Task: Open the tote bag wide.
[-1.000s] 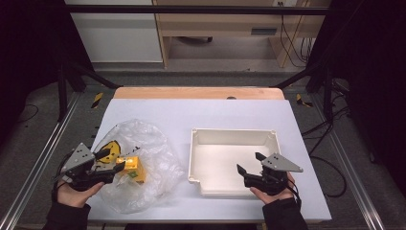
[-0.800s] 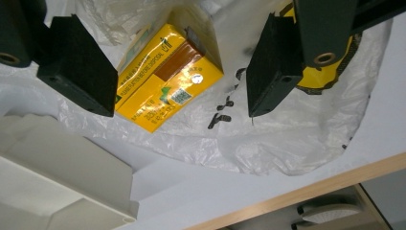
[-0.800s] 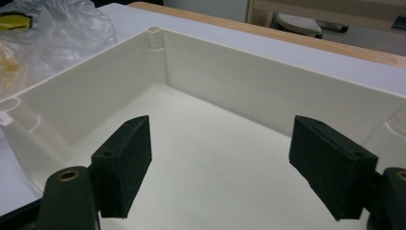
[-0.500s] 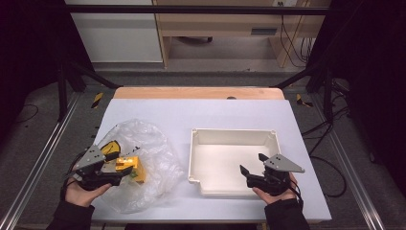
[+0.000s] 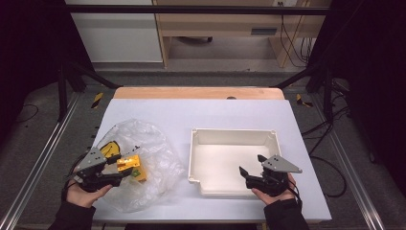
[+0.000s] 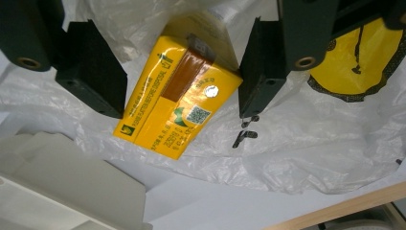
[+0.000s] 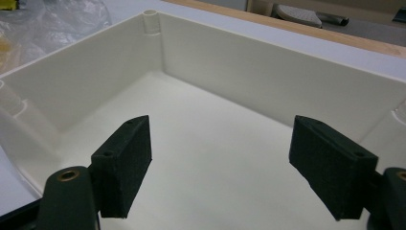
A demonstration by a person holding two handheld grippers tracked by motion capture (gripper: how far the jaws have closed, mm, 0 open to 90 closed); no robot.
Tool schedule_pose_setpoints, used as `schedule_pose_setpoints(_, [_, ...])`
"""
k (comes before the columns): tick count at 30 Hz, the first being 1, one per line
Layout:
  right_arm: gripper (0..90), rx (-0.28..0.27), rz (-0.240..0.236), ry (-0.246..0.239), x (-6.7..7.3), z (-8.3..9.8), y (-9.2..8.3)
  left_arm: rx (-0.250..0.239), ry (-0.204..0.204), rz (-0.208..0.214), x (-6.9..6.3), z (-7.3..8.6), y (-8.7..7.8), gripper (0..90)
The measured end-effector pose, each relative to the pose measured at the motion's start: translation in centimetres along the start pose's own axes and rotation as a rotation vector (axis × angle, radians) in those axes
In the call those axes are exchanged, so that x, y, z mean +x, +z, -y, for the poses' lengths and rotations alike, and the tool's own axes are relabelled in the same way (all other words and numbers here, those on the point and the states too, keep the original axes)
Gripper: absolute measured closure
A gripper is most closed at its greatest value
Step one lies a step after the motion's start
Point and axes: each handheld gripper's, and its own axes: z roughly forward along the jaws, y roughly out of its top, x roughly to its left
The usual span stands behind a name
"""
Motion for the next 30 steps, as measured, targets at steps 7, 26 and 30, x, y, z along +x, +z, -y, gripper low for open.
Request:
schedule_pose_setpoints(7, [22.6, 0.000, 0.001, 0.005, 0.0, 0.0, 0.0, 0.009, 0.020, 0.015, 0.2, -0.2, 0.1, 36.8])
schedule_pose_setpoints(26, [22.7, 0.004, 0.003, 0.006, -0.1, 0.1, 0.1, 0.048, 0.008, 0.004, -0.2, -0.1, 1.6, 41.0])
schedule_pose_setpoints(30, [22.7, 0.007, 0.004, 0.006, -0.1, 0.1, 0.1, 0.069, 0.019, 0.012, -0.2, 0.0, 2.6, 43.8])
